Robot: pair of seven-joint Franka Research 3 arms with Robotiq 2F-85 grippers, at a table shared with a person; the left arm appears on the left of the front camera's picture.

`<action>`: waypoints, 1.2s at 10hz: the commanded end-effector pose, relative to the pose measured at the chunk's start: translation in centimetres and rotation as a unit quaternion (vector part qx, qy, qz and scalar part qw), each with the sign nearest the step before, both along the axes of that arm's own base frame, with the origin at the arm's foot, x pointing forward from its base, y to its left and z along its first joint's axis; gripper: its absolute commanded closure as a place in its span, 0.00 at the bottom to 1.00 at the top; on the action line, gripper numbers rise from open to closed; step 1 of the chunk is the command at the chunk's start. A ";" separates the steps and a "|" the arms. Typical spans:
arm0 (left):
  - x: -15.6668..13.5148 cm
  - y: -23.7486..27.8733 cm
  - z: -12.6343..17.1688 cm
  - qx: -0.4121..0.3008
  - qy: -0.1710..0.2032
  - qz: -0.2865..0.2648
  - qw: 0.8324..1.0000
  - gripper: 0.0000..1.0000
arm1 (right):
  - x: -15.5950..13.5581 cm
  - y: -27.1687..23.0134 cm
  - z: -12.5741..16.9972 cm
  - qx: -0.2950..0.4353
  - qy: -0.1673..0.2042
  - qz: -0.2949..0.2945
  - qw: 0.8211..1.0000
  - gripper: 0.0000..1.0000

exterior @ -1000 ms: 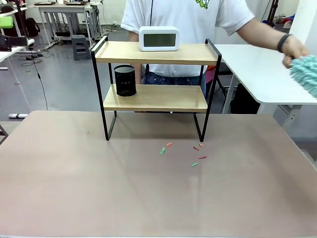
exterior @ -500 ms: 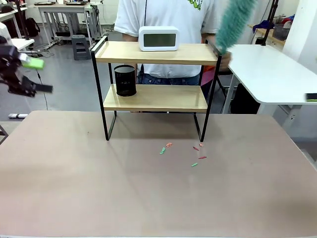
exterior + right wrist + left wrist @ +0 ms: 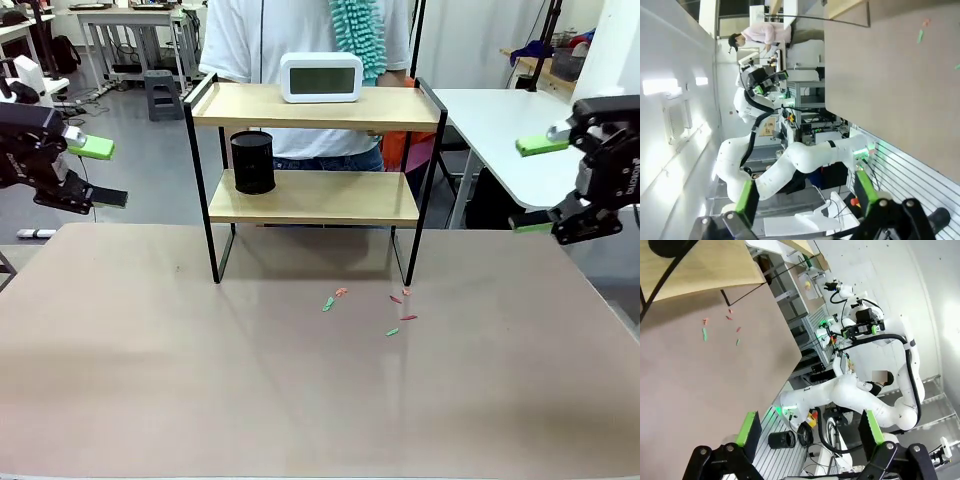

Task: Clean the shelf.
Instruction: Hand the Duster back to the human.

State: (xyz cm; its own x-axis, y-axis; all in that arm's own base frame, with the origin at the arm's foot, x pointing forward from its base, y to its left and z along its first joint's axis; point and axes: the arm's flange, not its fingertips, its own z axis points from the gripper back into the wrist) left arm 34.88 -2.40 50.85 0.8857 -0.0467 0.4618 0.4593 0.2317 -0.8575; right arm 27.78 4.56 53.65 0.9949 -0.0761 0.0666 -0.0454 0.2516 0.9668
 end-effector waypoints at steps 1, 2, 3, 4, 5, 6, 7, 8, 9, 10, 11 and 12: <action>0.3 0.6 0.0 0.000 -0.006 0.001 1.000 0.00 | -0.7 -1.5 0.8 0.014 -0.014 -0.010 1.000 0.00; 0.3 0.6 0.0 0.000 -0.006 0.001 1.000 0.00 | -0.7 -1.5 0.8 0.014 -0.014 -0.010 1.000 0.00; 0.3 0.6 0.0 0.000 -0.006 0.001 1.000 0.00 | -0.7 -1.5 0.8 0.014 -0.014 -0.010 1.000 0.00; 0.3 0.6 0.0 0.000 -0.006 0.001 1.000 0.00 | -0.7 -1.5 0.8 0.014 -0.014 -0.010 1.000 0.00; 0.3 0.6 0.0 0.000 -0.006 0.001 1.000 0.00 | -0.7 -1.5 0.8 0.014 -0.014 -0.010 1.000 0.00; 0.3 0.6 0.0 0.000 -0.006 0.001 1.000 0.00 | -0.7 -1.5 0.8 0.014 -0.014 -0.010 1.000 0.00; 0.3 0.6 0.0 0.000 -0.006 0.001 1.000 0.00 | -0.7 -1.5 0.8 0.014 -0.014 -0.010 1.000 0.00; 0.3 0.6 0.0 0.000 -0.006 0.001 1.000 0.00 | -0.7 -1.5 0.8 0.014 -0.014 -0.010 1.000 0.00; 0.3 0.6 0.0 0.000 -0.006 0.001 1.000 0.00 | -0.7 -1.5 0.8 0.014 -0.014 -0.010 1.000 0.00; 0.3 0.6 0.0 0.000 -0.006 0.001 1.000 0.00 | -0.7 -1.5 0.8 0.014 -0.014 -0.010 1.000 0.00; 0.3 0.6 0.0 0.000 -0.006 0.001 1.000 0.00 | -0.7 -1.5 0.8 0.014 -0.014 -0.010 1.000 0.00; 0.3 0.6 0.0 0.000 -0.006 0.001 1.000 0.00 | -0.7 -1.5 0.8 0.014 -0.014 -0.010 1.000 0.00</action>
State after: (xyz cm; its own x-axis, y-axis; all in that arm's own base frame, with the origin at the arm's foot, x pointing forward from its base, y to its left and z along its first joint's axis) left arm 35.17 -1.98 50.82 0.8872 -0.0377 0.4598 0.4554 0.2307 -0.8598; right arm 27.31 3.06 54.52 0.9905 -0.1053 0.0890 -0.0637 0.2226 0.9728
